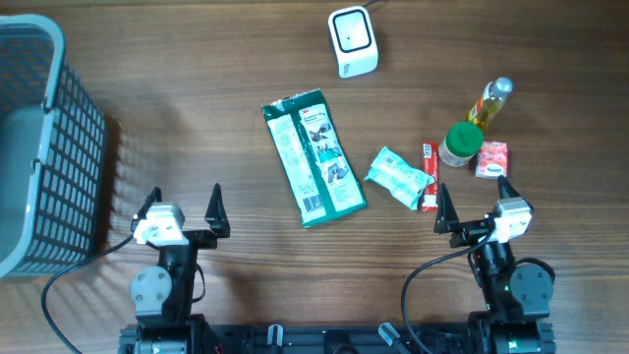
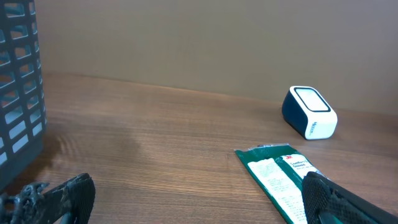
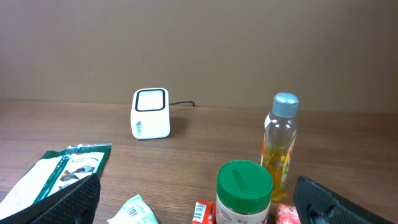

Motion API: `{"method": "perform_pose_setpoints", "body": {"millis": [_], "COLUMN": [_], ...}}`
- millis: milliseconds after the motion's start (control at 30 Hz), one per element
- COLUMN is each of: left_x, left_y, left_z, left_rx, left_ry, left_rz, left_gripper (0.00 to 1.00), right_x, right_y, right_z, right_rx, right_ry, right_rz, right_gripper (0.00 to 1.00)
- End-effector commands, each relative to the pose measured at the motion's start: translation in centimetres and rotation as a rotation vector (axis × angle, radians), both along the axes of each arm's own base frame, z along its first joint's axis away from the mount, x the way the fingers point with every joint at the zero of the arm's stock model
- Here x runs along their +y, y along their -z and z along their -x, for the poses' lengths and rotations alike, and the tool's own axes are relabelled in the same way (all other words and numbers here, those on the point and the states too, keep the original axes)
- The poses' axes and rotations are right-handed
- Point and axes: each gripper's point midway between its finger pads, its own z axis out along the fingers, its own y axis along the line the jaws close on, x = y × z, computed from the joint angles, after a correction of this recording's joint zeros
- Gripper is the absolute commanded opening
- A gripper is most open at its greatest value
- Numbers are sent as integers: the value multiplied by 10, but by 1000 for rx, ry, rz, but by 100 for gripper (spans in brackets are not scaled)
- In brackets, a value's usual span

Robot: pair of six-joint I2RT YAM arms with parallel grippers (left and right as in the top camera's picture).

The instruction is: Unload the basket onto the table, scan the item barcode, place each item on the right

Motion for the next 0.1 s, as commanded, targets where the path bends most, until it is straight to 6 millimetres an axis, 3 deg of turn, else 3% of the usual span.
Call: {"method": "perform_pose_setpoints", "body": {"millis": [0,67], "left_x": [-1,-1], "left_y": [2,2], "left_z": [0,0], "left_rx": [8,8], "left_ry": [8,8], "left_rz": [-22,-22], "left_gripper": [100,100], "right_x": [0,0], "right_y": [-2,-2], "right_z": [1,1], "right_rx": [-9,-9], "right_ry": [-4,-4], "right_rz": [-10,-9], "right_gripper": [100,100]}}
